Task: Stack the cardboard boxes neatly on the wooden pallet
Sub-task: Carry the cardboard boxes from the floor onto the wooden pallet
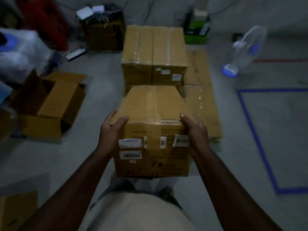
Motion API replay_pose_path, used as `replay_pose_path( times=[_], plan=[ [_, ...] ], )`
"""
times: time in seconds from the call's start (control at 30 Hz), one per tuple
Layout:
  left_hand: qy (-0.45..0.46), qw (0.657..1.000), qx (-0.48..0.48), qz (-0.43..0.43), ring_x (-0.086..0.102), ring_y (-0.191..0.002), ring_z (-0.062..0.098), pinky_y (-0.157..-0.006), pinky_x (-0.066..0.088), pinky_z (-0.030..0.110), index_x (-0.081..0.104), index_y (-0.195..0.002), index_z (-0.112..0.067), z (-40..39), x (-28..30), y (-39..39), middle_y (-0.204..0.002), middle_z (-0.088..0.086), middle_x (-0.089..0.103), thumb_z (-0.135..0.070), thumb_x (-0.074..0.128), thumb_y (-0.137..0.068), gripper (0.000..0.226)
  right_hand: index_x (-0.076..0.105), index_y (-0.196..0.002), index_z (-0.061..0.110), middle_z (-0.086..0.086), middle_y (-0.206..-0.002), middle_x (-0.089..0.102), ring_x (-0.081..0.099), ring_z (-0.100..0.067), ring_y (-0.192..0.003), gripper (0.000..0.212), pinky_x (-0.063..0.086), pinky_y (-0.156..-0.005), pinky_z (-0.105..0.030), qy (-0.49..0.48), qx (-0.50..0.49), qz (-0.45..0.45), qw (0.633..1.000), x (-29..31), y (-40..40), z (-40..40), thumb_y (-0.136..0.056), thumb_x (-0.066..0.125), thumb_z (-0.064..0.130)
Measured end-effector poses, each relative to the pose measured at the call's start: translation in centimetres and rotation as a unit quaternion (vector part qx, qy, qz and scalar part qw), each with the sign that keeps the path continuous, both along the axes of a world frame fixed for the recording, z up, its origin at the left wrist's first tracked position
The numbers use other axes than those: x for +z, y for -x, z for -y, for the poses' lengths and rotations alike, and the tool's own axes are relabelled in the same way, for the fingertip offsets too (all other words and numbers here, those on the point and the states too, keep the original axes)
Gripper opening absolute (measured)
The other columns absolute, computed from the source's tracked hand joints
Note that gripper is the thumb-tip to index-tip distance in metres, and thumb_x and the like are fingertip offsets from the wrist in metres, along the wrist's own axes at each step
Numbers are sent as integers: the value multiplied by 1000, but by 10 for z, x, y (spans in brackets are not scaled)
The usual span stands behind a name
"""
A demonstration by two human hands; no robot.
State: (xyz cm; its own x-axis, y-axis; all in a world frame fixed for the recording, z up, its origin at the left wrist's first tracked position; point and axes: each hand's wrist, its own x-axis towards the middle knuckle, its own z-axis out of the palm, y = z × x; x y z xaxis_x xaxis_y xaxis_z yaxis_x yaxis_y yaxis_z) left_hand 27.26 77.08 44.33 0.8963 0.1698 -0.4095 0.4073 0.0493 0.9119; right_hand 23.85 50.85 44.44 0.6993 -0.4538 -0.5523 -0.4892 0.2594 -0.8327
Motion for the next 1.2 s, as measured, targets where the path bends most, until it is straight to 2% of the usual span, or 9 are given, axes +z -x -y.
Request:
replay_pose_path(
  times=[0.13,0.23,0.3,0.43,0.5,0.83,0.97,1.07,1.2],
  plan=[
    [16,999,-44,15,74,-92,24,-83,62,45,53,-144,-33,98,16,-19,-106,1,69,-26,75,-89,59,49,-151,32,-6,-125,71,75,-20,-95,94,64,-82,-46,-3,-57,9,998,4,13,91,-66,86,47],
    [33,996,-76,9,71,-96,21,-84,61,45,42,-152,-33,161,7,-33,-111,-7,63,-26,75,-90,70,51,-150,36,-5,-126,71,75,-21,-98,91,64,-86,-48,8,-72,26,997,4,6,155,-66,86,43],
    [46,996,-80,-4,72,-101,21,-87,61,46,36,-156,-29,199,-5,-46,-121,-5,63,-29,77,-88,80,52,-149,36,-2,-123,72,74,-20,-100,82,62,-89,-48,34,-65,43,996,4,-6,196,-74,84,39],
    [40,996,-81,-19,76,-93,24,-80,63,46,61,-131,-24,273,-24,-85,-114,7,73,-34,79,-85,51,47,-153,35,-1,-129,67,72,-20,-102,74,63,-84,-42,58,-44,49,996,-4,-42,271,-86,78,33],
    [39,996,-82,-26,76,-92,26,-77,64,45,63,-129,-21,308,-30,-105,-112,9,75,-32,78,-85,47,46,-154,34,-2,-135,64,71,-19,-103,74,62,-82,-39,59,-48,39,996,-13,-57,304,-87,78,34],
    [31,995,-83,-48,70,-102,27,-67,59,37,51,-145,-25,448,-27,-183,-122,8,66,-29,73,-90,60,44,-155,31,-4,-145,61,71,-16,-109,80,60,-94,-43,23,-11,30,999,-27,-146,458,-83,79,35],
    [7,997,-69,-36,66,-103,24,-71,58,37,48,-145,-28,490,-20,-208,-121,0,62,-29,72,-91,59,42,-156,31,-2,-134,67,76,-13,-95,76,62,-74,-34,-18,4,38,999,-31,-175,502,-88,77,28],
    [1,998,-50,-48,65,-105,28,-78,61,47,46,-147,-32,523,-23,-226,-123,1,59,-32,73,-89,64,41,-157,29,-4,-128,69,77,-13,-90,74,61,-69,-33,-52,15,38,998,-34,-198,535,-91,74,21],
    [-14,999,-29,-43,66,-105,29,-78,61,47,46,-146,-34,564,-26,-241,-123,3,61,-34,73,-88,64,37,-159,24,-9,-128,70,78,-17,-85,73,61,-62,-32,-89,51,41,994,-36,-229,585,-95,70,14]
  ],
)
